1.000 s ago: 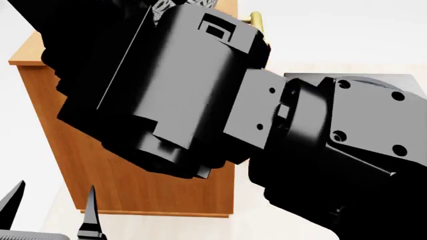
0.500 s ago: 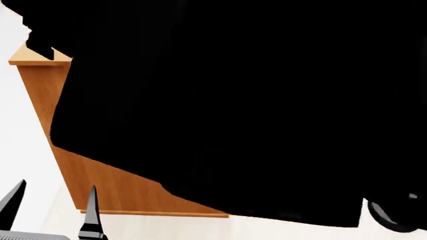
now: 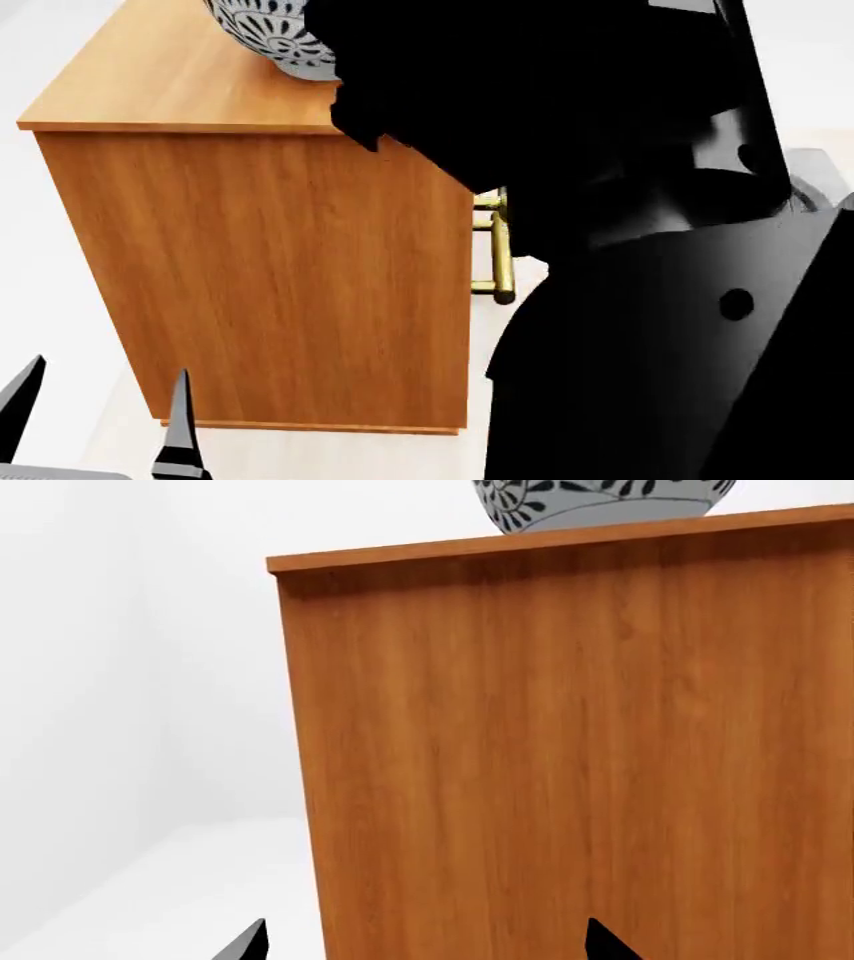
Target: Put the bowl on the top of the cabinet.
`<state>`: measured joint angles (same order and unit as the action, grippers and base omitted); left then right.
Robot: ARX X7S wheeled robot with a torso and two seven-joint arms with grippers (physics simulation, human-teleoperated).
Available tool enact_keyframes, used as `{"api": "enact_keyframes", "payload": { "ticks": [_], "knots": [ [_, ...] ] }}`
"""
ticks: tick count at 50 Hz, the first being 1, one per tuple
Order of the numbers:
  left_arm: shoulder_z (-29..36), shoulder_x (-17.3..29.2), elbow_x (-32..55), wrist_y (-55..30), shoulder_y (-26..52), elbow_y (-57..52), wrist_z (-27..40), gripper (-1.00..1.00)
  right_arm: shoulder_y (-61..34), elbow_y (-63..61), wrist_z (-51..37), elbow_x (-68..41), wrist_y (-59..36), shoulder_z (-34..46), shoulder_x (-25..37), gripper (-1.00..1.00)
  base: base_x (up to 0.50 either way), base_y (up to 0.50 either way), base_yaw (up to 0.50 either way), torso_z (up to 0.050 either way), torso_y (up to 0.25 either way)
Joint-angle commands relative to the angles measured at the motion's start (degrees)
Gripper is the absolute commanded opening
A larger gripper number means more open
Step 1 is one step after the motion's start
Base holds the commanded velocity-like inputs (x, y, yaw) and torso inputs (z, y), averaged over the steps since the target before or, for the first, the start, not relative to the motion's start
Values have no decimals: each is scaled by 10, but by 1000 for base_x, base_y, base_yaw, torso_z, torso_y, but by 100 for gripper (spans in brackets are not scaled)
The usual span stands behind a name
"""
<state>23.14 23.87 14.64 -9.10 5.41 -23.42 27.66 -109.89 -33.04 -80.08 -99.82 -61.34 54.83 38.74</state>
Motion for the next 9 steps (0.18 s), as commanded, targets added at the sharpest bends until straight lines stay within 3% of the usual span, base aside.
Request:
{"api": "enact_keyframes", "payload": {
  "ticks": [1, 9],
  "knots": [
    [0, 3, -1, -2, -1, -8, 3, 100, 92, -98, -28, 23, 37, -16, 107, 100, 0, 0, 0, 0, 0],
    [3, 3, -3, -6, 1, -12, 6, 100, 237, -138, 18, 149, 112, -9, 176, 100, 0, 0, 0, 0, 0]
  ]
}}
